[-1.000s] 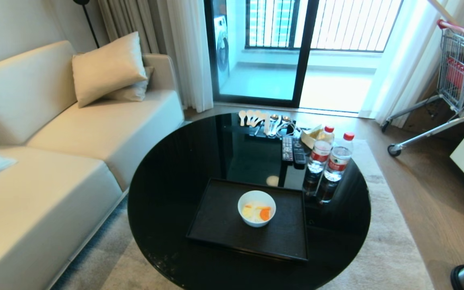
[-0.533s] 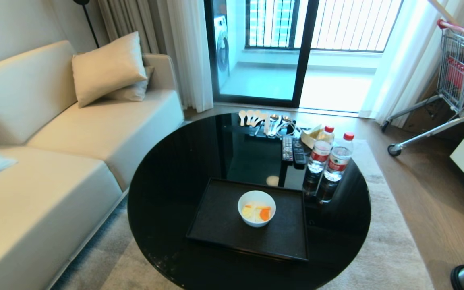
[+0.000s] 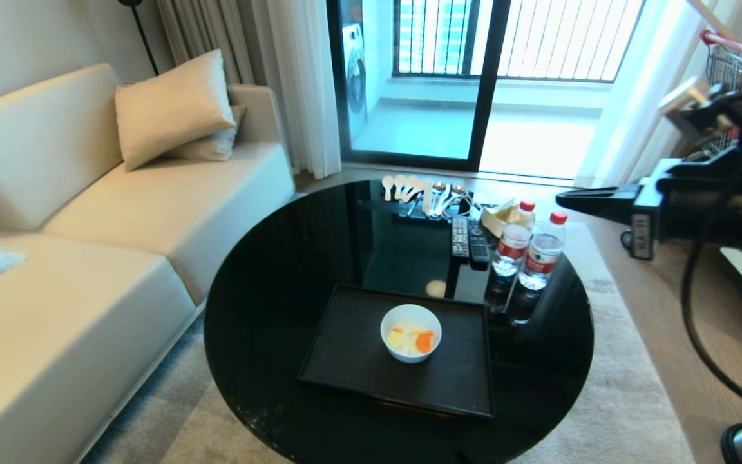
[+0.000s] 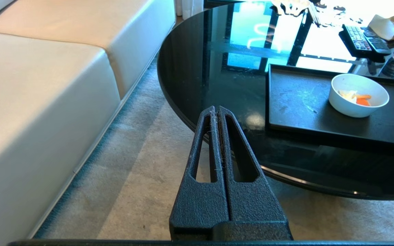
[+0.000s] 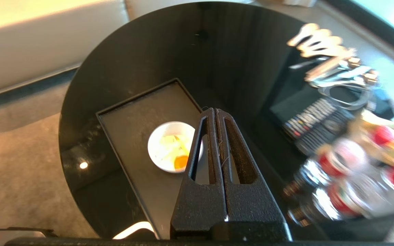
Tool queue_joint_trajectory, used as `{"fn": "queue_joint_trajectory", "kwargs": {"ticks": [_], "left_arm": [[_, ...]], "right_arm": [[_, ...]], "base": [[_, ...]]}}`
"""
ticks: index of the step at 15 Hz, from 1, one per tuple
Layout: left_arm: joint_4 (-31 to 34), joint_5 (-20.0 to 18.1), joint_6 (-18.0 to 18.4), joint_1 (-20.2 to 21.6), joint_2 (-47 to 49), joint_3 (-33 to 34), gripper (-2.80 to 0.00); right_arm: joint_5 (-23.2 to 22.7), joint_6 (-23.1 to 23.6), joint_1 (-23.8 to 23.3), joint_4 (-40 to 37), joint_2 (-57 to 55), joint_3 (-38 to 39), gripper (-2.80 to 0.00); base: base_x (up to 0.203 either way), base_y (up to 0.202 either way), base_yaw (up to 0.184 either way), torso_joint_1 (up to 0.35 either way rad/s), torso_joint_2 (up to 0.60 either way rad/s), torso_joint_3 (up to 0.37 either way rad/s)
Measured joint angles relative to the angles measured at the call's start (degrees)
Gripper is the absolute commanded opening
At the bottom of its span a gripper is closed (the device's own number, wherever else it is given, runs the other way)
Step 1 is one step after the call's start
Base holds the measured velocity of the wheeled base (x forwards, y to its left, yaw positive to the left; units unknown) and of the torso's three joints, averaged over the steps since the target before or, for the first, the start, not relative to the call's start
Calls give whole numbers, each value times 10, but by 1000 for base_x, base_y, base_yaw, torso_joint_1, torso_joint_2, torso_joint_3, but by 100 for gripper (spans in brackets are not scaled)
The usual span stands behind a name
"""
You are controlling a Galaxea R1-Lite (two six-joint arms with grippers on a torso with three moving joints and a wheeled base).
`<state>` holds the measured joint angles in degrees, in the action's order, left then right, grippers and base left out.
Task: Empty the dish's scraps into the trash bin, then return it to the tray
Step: Pick up the bowl with leftover food
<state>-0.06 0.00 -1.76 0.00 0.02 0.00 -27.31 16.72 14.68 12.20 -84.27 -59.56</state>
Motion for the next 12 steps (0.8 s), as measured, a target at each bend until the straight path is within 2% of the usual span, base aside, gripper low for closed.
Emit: {"fn": "queue_joint_trajectory", "kwargs": {"ticks": [3, 5, 9, 12], "left_arm": [[0, 0, 0, 0, 0, 0, -280], [0, 0, 0, 0, 0, 0, -280], [0, 0, 0, 0, 0, 0, -280], [0, 0, 0, 0, 0, 0, -280]], "right_arm": [[19, -26, 39, 12, -119, -78, -280], [64, -68, 66, -6, -188, -142, -280], [182, -211, 134, -106, -307, -259, -280], [228, -328, 166, -203, -374, -323, -280]], "base": [[0, 0, 0, 0, 0, 0], [0, 0, 0, 0, 0, 0], [0, 0, 0, 0, 0, 0], [0, 0, 0, 0, 0, 0]]}}
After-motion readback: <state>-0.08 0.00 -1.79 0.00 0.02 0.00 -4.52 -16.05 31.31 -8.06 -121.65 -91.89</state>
